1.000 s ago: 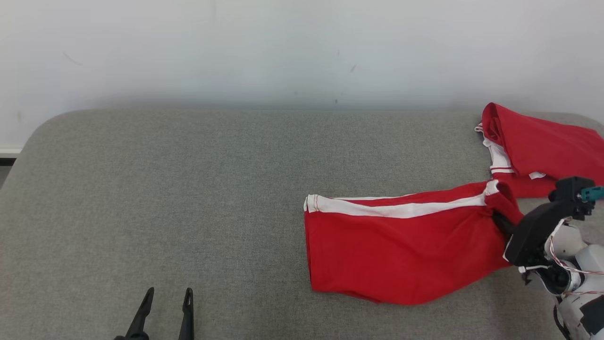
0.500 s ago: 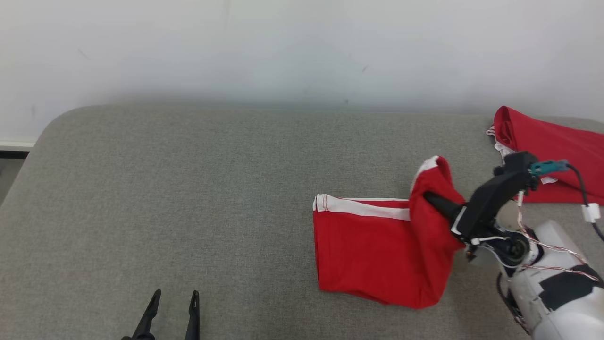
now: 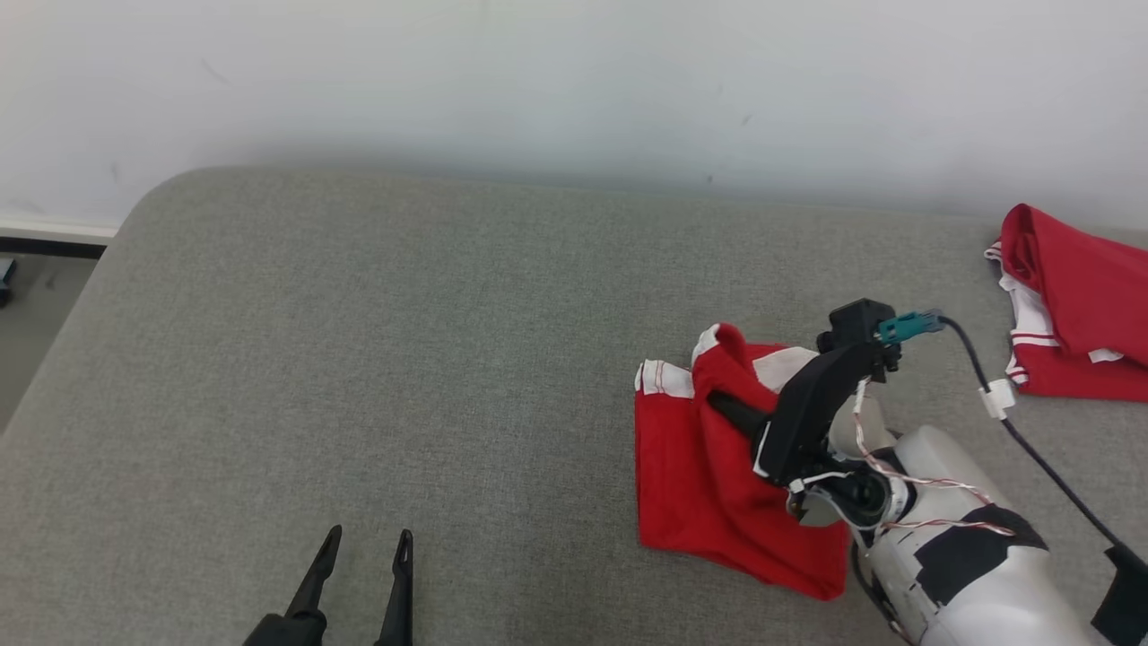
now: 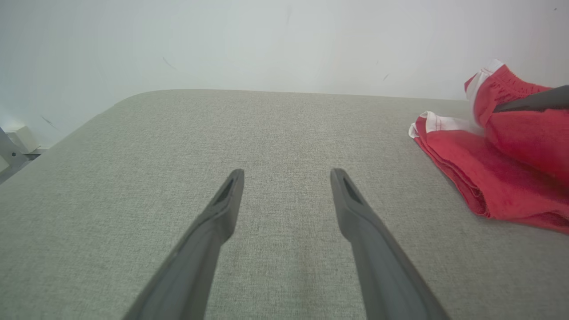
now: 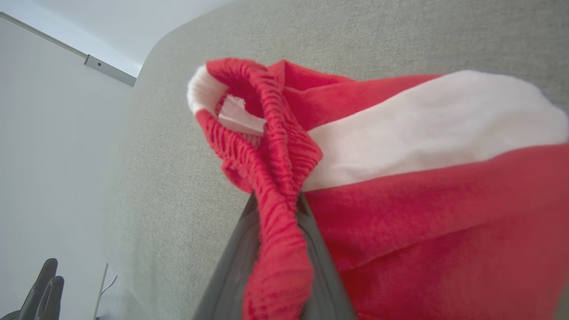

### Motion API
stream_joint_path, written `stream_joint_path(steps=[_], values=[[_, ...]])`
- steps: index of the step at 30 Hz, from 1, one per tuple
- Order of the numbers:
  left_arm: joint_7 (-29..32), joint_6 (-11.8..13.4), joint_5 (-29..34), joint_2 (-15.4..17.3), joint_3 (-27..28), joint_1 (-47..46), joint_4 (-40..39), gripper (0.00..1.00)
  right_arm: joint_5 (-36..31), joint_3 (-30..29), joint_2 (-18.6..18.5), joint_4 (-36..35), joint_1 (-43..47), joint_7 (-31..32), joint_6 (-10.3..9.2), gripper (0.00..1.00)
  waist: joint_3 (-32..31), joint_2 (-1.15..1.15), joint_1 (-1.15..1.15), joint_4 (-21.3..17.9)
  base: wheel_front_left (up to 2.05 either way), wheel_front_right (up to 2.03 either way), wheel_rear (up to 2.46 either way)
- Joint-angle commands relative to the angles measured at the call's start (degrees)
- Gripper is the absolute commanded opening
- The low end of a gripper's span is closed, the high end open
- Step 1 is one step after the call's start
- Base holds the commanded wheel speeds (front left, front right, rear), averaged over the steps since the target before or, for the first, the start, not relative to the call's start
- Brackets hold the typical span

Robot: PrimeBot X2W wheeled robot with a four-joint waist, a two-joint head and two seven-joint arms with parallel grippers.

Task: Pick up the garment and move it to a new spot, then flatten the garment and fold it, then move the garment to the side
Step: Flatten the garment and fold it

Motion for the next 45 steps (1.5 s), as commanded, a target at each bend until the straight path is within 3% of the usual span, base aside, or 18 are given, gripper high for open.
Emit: stream_joint_path(steps=[1, 11, 12, 13, 14, 28, 37, 45], values=[[-0.1, 0.4, -0.4, -0.1, -0.2, -0.8, 0.2, 1.0, -0.6, 0.3, 0.6, 0.4, 0.0, -0.6, -0.16, 0.0, 0.5, 0.0, 0.0, 0.5, 0.0, 0.0, 0.0], [-0.1, 0.4, -0.7, -0.1, -1.1, -1.8, 0.9, 1.0, -6.1, 3.0, 3.3, 5.0, -0.7, -7.4, -0.16, 0.0, 1.3, 0.0, 0.0, 0.8, 0.0, 0.0, 0.0], [-0.1, 0.4, -0.7, -0.1, -1.1, -1.8, 1.0, 1.0, -6.4, 3.4, 3.4, 5.3, -0.7, -8.1, -0.15, 0.21, 1.2, 0.0, 0.0, 0.8, 0.0, 0.0, 0.0], [-0.1, 0.4, -0.6, -0.1, -1.1, -1.8, 1.1, 1.0, -6.5, 3.6, 3.4, 5.5, -0.7, -8.6, -0.15, 0.53, 1.1, 0.0, 0.0, 0.7, 0.0, 0.0, 0.0], [-0.1, 0.4, -0.5, -0.1, -0.9, -1.7, 1.2, 1.0, -6.3, 3.7, 3.4, 5.6, -0.6, -9.2, -0.16, 1.0, 0.9, 0.0, 0.0, 0.6, 0.0, 0.0, 0.0], [-0.1, 0.2, 1.2, -0.1, 2.3, 0.6, 0.3, 1.0, -4.1, 4.1, -2.9, -0.3, -0.5, -21.7, -0.16, 1.0, -0.2, 0.0, 0.0, -2.5, 0.0, 0.0, 0.0], [-0.1, 1.3, 2.0, -0.1, 4.4, 0.4, -2.5, 1.0, -7.6, 2.3, -6.5, -2.6, 2.6, -38.9, -0.16, 1.0, 0.1, 0.0, 0.0, -5.2, 0.0, 0.0, 0.0], [-0.1, 1.8, 2.6, -0.1, 5.3, 0.9, -3.1, 1.0, -15.2, -1.0, -7.1, -6.8, 7.8, -44.1, -0.16, 1.0, -0.3, 0.0, 0.0, -6.9, 0.0, 0.0, 0.0]])
